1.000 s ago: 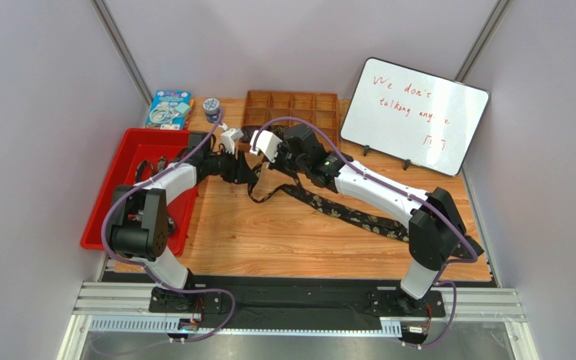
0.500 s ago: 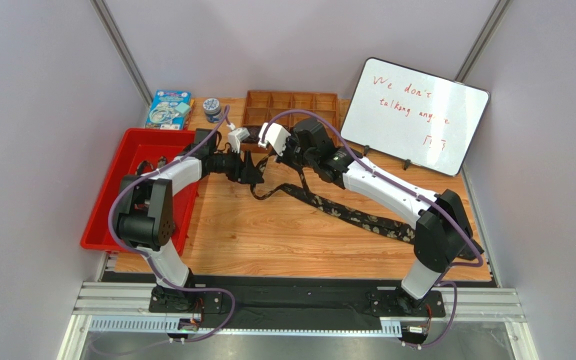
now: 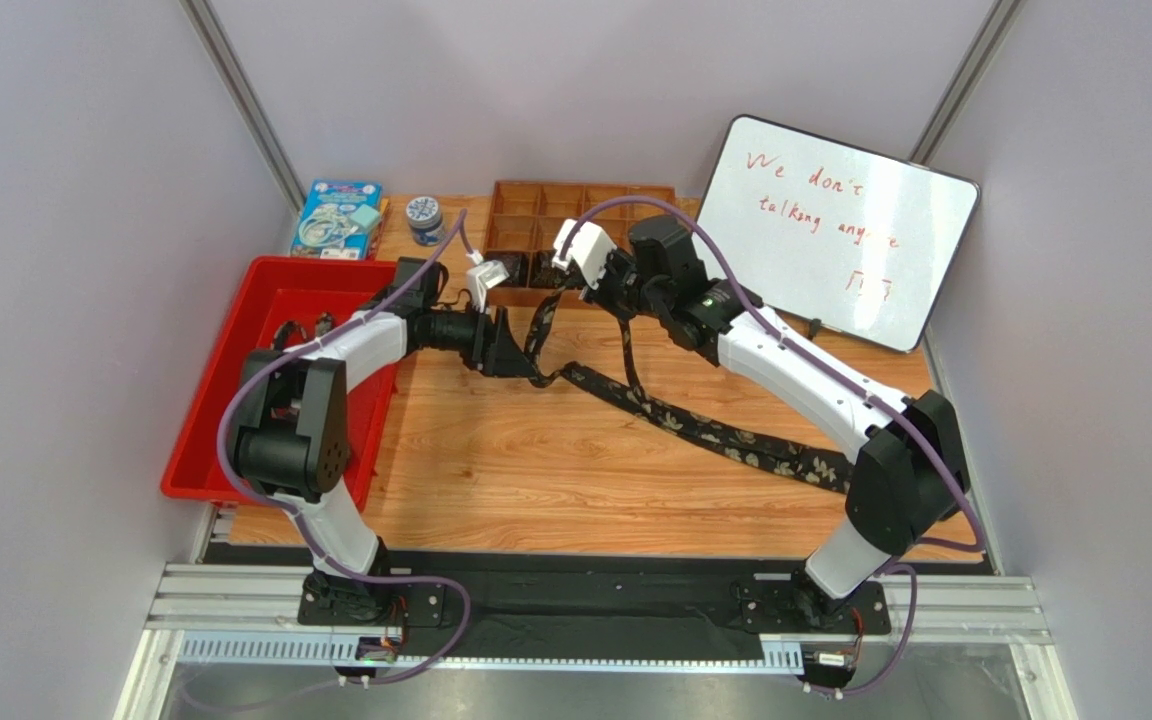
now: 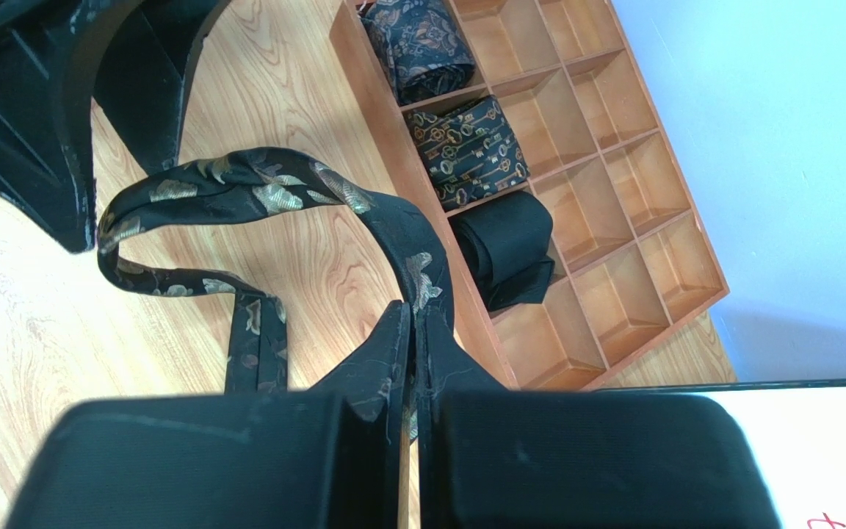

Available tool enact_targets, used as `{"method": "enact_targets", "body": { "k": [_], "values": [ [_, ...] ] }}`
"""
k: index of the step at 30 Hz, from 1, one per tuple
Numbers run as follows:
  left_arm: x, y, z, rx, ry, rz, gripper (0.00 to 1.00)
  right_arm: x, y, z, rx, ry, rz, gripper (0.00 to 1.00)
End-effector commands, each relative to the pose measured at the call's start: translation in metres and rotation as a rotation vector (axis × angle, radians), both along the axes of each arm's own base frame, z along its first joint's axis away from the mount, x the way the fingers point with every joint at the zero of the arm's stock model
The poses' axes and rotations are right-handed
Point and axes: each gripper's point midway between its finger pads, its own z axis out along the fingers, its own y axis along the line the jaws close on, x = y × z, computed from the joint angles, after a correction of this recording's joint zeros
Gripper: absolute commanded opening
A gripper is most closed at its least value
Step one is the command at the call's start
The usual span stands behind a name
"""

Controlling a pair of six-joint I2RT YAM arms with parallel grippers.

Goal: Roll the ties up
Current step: Flatten out the tie at the center of the board.

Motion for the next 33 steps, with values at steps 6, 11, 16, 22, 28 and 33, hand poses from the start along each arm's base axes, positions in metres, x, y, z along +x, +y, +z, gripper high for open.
{"method": "enact_targets", "body": {
  "k": [6,11,16,22,28,33],
  "values": [
    [0.027,-0.021,0.029,0.024,-0.237,-0.021,0.61,-0.011,0.001,0.026,0.048,-0.045,0.057,0.00],
    [0.050,-0.008,0.033,0.136,-0.348,0.111,0.28,-0.012,0.000,0.021,0.043,-0.037,0.057,0.00],
    [0.076,0.008,0.039,0.223,-0.341,0.300,0.00,-0.017,0.007,0.015,0.045,-0.008,0.098,0.00],
    [0.091,0.031,0.034,0.376,-0.280,0.556,0.00,-0.031,0.012,-0.009,0.012,0.054,0.154,0.00],
    [0.083,0.058,0.007,0.586,-0.250,0.691,0.00,-0.058,0.020,-0.029,-0.008,0.119,0.231,0.05],
    [0.072,0.071,-0.012,0.620,-0.223,0.708,0.15,-0.075,0.035,-0.049,-0.039,0.137,0.285,0.06]
  ]
}}
